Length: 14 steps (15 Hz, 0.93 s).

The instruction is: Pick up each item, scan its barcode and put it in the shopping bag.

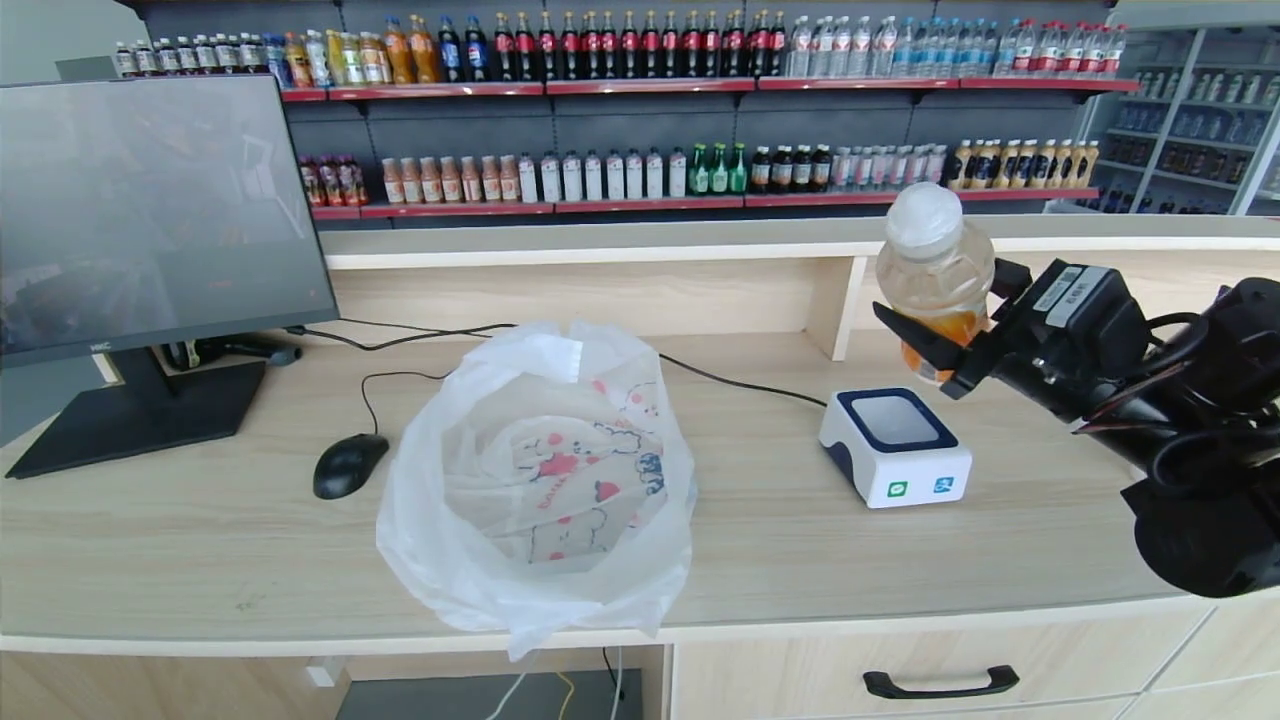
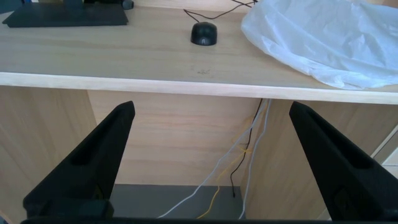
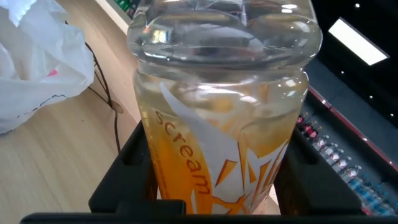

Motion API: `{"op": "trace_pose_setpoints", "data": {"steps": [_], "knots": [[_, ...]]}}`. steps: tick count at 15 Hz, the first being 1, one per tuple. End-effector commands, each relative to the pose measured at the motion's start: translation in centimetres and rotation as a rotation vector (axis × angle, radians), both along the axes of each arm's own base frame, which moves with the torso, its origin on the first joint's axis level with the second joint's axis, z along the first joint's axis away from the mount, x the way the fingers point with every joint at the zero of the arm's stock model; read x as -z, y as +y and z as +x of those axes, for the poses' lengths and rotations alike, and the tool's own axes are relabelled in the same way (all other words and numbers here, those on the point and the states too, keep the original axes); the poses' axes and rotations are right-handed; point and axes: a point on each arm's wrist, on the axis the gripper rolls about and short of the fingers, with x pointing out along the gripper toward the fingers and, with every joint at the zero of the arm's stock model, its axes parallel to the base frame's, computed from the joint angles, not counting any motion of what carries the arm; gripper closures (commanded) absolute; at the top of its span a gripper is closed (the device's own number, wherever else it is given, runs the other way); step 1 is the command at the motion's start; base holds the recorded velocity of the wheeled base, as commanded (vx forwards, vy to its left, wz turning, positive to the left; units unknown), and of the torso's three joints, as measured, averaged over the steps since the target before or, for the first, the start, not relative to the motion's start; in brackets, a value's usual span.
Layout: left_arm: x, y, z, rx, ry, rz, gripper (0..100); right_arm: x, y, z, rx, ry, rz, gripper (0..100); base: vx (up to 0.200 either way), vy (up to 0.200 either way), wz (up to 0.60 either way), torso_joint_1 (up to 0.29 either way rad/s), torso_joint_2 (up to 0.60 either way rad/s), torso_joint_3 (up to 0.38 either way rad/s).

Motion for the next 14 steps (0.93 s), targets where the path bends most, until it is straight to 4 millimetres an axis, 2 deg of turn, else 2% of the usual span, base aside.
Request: {"op": "trace_pose_setpoints", "data": {"steps": [1,8,14], "knots": [[0.0,0.0,0.0,0.000,0.000,0.000,0,0.1,0.1,0.7,-0.023,-0.019,-0.023,100,0.000,0.000,0.00,0.000,0.00,0.000],[0.0,0.0,0.0,0.000,0.000,0.000,0,1.1,0.3,1.2,-0.069,-0.067,-0.122,100,0.000,0.000,0.00,0.000,0.00,0.000],[0.0,0.0,0.0,0.000,0.000,0.000,0,3.0,0.4,1.5,-0.126,-0.083,-0.212,100,0.000,0.000,0.00,0.000,0.00,0.000]]}}
